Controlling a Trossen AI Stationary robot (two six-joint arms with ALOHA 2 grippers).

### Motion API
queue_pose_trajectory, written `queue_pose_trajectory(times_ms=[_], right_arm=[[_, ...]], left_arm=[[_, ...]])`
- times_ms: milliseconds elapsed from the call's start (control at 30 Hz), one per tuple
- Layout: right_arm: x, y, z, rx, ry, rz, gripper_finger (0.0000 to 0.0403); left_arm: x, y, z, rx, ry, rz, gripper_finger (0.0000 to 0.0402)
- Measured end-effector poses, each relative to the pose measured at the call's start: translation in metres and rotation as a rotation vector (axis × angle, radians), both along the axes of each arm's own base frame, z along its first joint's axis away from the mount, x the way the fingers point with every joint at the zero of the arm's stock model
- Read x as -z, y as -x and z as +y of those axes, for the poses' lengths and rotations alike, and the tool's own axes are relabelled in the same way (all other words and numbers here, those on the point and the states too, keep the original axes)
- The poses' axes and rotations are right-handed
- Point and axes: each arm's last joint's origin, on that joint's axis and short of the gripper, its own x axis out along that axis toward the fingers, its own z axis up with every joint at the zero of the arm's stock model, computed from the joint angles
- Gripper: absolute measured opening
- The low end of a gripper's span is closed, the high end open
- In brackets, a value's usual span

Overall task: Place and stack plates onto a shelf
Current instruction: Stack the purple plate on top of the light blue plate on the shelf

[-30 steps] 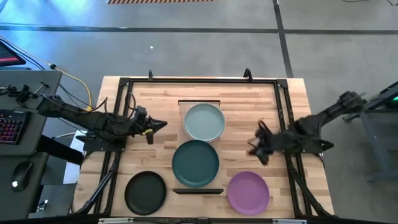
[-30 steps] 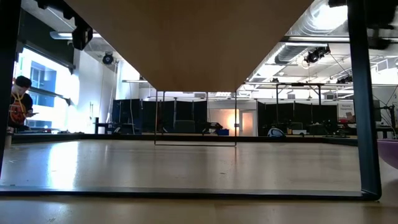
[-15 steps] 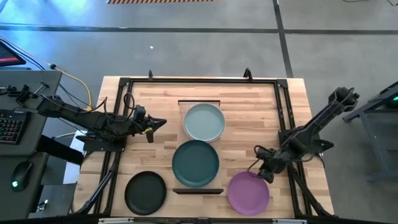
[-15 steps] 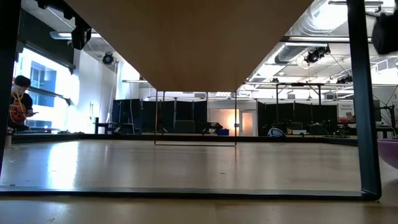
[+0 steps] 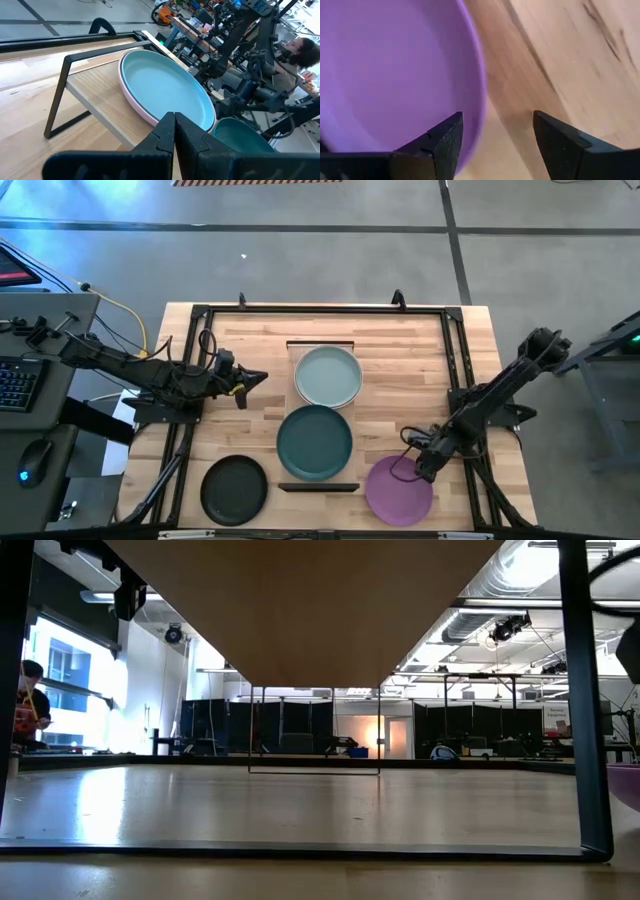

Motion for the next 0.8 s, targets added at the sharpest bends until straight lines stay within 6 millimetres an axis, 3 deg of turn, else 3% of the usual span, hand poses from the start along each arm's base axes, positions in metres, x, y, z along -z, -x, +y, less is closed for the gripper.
queue_pose_trajectory(times_ms=[233, 333, 433, 533, 667, 800], right_arm=[[0.008, -0.008, 0.008, 0.015, -0.024, -0.011, 0.0210], [0.008, -0.009, 0.009, 0.026, -0.035, -0.013, 0.0149], [0.008, -0.008, 0.009, -0.002, -0.047, -0.001, 0.0037], [0.005, -0.006, 0.010, -0.059, -0.096, 0.022, 0.0018], [-0.017, 0.003, 0.010, -0.122, -0.218, -0.008, 0.0004], [-0.053, 0.017, 0.003, -0.170, -0.378, -0.120, 0.0001]], left_arm=[[0.000, 0.000, 0.000, -0.003, 0.017, -0.006, 0.0000], [0.000, 0.000, 0.000, -0.003, 0.017, -0.006, 0.0000], [-0.001, 0.000, 0.000, -0.002, 0.019, -0.016, 0.0000], [-0.006, 0.005, 0.001, 0.005, 0.007, -0.044, 0.0000], [-0.012, 0.013, 0.004, 0.011, -0.017, -0.077, 0.0000], [-0.019, 0.023, 0.007, 0.014, -0.033, -0.118, 0.0000]])
